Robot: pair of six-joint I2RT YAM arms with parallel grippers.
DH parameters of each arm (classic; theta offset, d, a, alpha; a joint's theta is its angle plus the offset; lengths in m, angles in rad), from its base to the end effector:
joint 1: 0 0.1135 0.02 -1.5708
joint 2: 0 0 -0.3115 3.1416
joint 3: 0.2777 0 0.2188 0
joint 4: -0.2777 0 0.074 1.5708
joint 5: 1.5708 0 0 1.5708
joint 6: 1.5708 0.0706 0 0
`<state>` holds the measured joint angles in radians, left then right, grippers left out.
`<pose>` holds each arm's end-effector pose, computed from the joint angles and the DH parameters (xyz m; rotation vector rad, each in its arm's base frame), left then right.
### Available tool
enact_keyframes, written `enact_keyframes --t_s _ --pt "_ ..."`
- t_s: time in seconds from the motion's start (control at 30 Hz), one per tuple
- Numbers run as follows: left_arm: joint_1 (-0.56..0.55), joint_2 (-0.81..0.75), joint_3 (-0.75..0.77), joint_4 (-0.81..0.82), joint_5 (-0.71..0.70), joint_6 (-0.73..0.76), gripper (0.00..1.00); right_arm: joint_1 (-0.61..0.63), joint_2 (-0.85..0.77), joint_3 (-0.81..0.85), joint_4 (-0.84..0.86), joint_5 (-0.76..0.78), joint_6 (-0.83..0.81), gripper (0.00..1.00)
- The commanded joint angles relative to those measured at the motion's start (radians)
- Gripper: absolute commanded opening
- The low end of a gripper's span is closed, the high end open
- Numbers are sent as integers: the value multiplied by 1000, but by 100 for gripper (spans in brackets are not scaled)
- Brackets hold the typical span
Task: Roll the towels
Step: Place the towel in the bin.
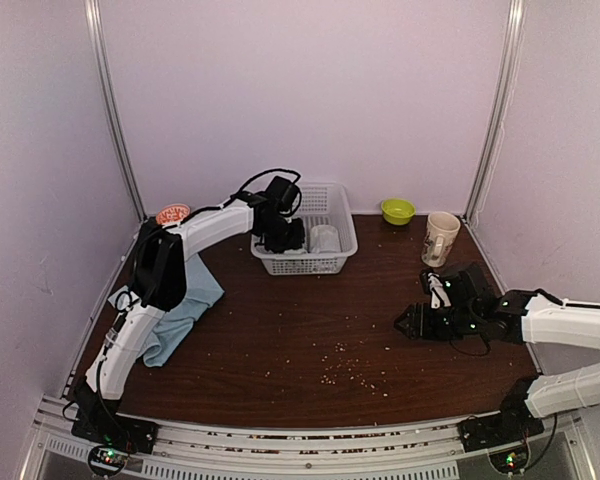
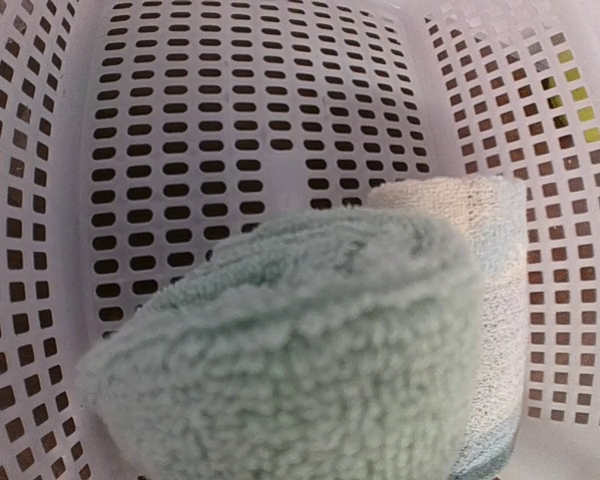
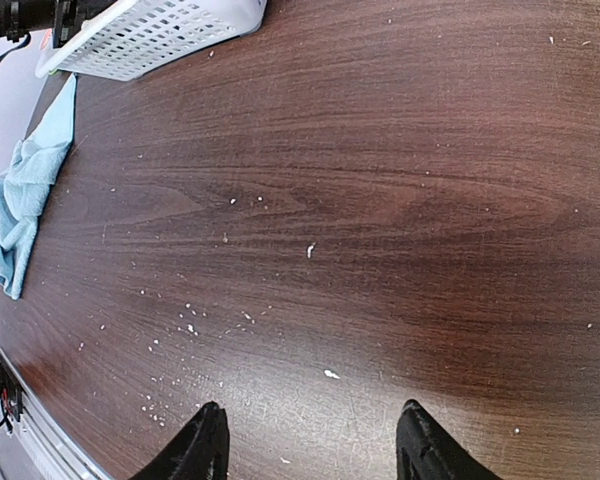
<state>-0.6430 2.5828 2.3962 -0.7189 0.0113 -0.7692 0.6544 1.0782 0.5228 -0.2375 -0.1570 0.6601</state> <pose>0.4727 -0.3552 0.1848 -0.1577 2.5752 -0.5895 0.1392 0.1207 0.2256 -0.0736 2.5054 0.7832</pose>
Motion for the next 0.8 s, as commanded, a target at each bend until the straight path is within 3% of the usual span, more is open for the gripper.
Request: enact_keyframes --t_s 0.0,0.4,0.57,0.77 --pt "-1 11 50 16 49 -20 0 -13 -3 8 9 7 -13 57" --pt "0 49 72 5 30 -14 1 -32 19 4 23 -10 -22 57" --pt "3 64 76 16 54 -12 8 -41 28 1 27 -17 -24 57" --pt "3 65 80 24 70 -6 24 -50 36 7 28 -21 -29 57"
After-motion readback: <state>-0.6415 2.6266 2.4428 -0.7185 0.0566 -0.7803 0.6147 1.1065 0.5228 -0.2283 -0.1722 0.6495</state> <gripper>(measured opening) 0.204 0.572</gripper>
